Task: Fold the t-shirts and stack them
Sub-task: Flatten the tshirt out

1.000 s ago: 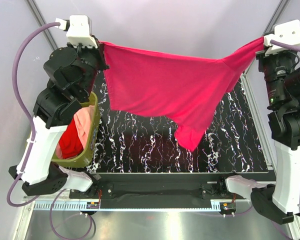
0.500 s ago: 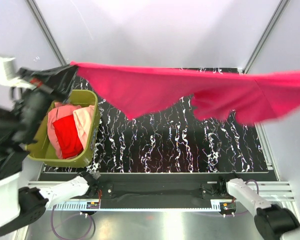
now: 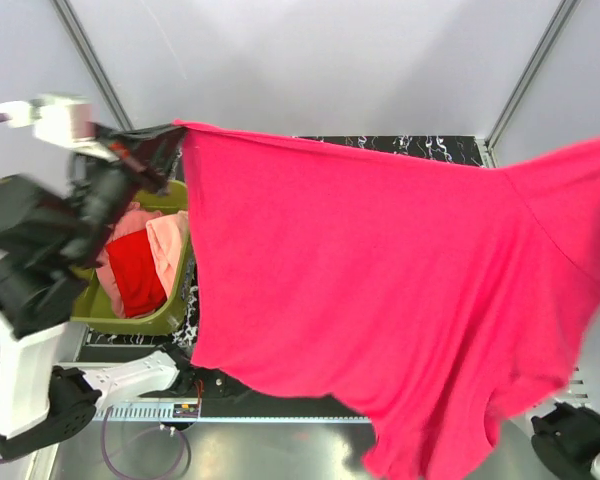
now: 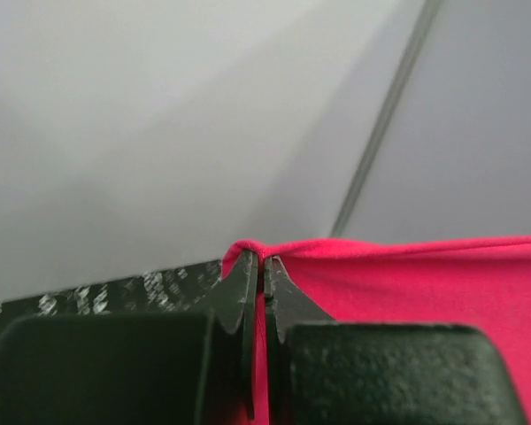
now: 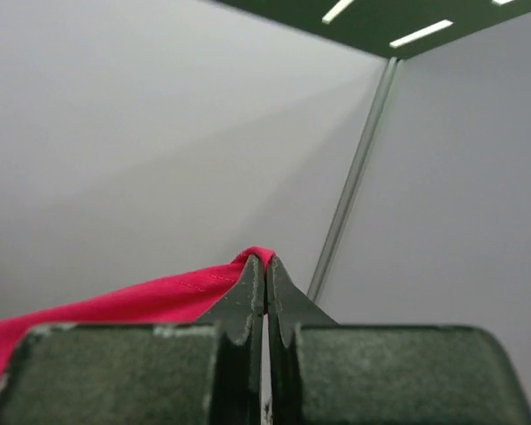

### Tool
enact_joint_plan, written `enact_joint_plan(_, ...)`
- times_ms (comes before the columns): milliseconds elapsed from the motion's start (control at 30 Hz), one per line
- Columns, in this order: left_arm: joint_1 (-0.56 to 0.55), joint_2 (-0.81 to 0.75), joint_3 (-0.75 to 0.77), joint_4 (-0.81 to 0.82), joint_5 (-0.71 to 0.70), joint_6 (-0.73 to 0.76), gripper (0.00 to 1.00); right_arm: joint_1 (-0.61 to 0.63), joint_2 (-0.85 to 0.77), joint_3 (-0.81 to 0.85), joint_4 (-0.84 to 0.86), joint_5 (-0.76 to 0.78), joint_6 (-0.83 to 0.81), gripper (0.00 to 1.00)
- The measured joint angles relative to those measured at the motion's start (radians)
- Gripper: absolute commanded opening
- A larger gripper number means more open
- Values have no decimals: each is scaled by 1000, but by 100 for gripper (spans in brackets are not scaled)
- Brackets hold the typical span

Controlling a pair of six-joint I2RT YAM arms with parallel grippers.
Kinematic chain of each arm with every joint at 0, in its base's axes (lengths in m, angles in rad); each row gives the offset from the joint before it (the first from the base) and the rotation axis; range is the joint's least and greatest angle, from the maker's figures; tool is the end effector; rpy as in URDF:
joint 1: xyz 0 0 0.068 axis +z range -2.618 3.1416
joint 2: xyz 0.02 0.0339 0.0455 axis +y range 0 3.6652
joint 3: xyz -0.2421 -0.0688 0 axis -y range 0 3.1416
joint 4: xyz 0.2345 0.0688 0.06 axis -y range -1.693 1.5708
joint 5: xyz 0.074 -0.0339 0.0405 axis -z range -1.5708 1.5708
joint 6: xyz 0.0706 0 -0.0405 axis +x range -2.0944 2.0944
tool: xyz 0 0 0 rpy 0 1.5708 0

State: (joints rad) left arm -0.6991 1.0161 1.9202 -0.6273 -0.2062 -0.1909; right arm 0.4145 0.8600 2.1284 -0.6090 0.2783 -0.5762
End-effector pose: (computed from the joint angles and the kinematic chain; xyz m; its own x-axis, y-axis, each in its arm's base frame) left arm 0.1073 -0.0713 0.5798 0.1145 -0.3389 -0.9338 0.5101 0.8267 -0.2375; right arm -0.0043 -0.0231 0.6256 0.5729 -0.3203 -0.7545 0.1475 0.9458 -0.2895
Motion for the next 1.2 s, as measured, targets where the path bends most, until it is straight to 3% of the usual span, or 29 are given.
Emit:
enact_joint_plan(100,10,34,-135,45,-93,42,0,70,41,-228,135,78,-110,1)
enact_joint_plan(300,117,175,-422,117,-132,60,0,61,185,-723,387,56,-271,0)
enact_joint_plan(400,192,275,-517,135,-117,55,0,-25,315,-920,494,-8,-282,0)
enact_joint_plan(533,272,511,-470,178,-106,40,0,-175,543,-1028,670,-97,-246,0)
enact_joint_plan(700,354,906,-234,189,-60,11,0,-258,900,-945,856,-164,-213,0)
enact_joint_plan(900,462,1329,233,122,5,-8,0,-270,1283,-652,959,-209,-212,0)
enact_joint_plan(1200,541,1386,292,273,58,-16,0,-271,1601,-220,1057,-239,-223,2)
